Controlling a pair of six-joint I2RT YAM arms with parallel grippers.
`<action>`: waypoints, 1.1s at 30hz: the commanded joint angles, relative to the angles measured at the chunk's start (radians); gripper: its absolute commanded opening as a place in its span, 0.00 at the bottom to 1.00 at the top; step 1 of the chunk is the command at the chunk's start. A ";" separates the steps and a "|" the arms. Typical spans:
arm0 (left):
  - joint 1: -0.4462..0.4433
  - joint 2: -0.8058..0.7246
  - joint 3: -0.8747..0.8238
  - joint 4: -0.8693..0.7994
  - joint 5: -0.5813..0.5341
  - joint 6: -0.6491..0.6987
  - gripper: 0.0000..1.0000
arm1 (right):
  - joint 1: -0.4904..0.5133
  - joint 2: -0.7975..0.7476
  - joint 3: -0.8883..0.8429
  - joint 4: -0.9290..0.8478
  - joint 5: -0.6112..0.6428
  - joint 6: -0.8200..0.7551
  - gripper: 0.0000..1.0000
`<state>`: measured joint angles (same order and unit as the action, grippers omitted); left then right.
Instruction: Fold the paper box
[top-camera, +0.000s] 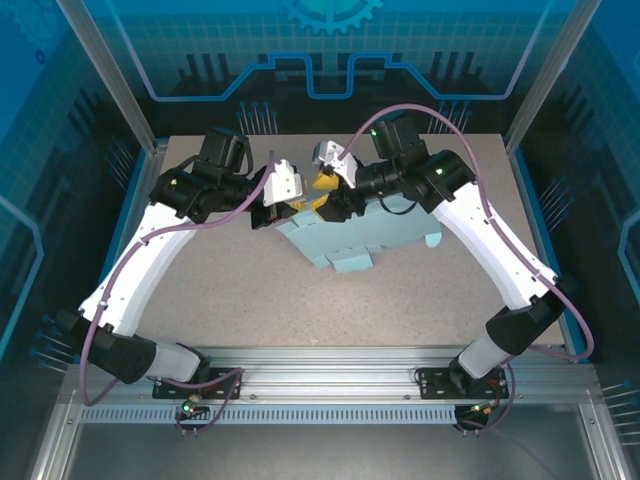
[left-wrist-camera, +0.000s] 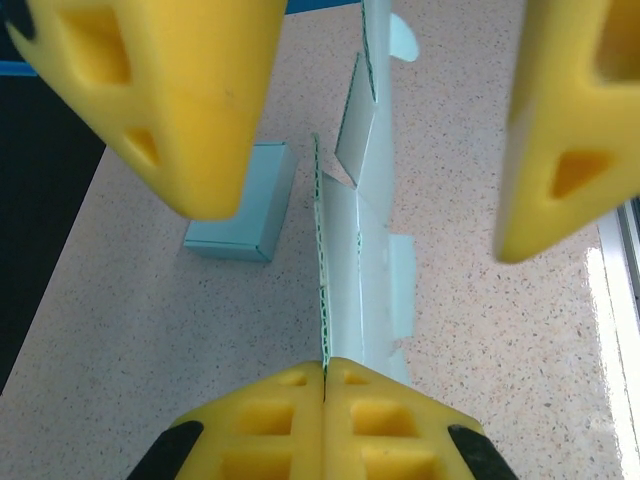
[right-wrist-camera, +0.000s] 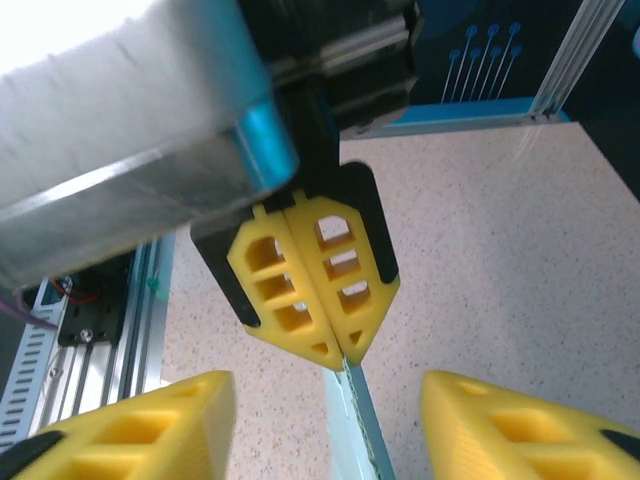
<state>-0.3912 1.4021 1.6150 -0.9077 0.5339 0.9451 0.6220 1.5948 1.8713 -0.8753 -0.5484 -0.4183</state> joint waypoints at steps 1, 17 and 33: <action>-0.010 -0.005 0.013 0.004 0.061 0.027 0.00 | 0.013 0.025 0.041 -0.087 0.030 -0.041 0.44; 0.002 -0.038 -0.049 0.121 0.031 -0.090 0.28 | 0.010 -0.004 -0.059 -0.044 0.097 -0.027 0.00; 0.235 -0.351 -0.769 1.053 0.307 -0.665 0.74 | -0.129 -0.347 -0.435 0.407 -0.098 0.258 0.00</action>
<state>-0.1596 1.0687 0.9401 -0.1158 0.7334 0.4129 0.5068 1.2903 1.4681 -0.6006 -0.5823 -0.2481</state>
